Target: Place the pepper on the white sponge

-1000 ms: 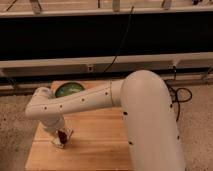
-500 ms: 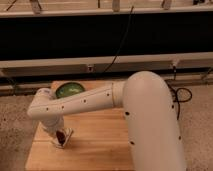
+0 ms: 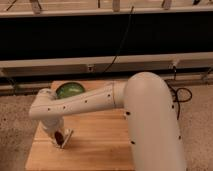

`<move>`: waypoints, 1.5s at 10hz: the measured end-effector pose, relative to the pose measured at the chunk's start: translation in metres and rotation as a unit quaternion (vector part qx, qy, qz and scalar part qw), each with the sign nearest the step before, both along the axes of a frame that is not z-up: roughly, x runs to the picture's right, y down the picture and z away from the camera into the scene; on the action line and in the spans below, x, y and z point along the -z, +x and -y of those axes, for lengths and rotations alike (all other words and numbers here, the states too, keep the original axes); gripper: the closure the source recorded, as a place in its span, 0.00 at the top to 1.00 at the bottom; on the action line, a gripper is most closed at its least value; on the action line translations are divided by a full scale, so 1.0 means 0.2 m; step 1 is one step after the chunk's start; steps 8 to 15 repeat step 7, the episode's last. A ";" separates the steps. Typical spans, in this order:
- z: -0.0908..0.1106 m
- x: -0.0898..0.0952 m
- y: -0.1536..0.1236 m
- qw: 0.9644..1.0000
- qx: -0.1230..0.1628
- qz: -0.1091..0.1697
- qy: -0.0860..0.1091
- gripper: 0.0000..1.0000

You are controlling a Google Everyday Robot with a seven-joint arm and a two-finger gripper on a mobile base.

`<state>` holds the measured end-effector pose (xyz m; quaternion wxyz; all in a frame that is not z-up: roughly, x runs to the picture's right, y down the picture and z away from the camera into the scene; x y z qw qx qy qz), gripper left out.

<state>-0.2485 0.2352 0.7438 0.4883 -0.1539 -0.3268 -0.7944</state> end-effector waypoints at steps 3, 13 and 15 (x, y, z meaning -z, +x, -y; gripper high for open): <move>0.02 0.01 0.01 1.000 -0.002 0.000 0.006 0.80; 0.07 0.06 0.05 1.000 -0.010 -0.003 0.015 0.80; 0.07 0.06 0.05 1.000 -0.010 -0.003 0.015 0.80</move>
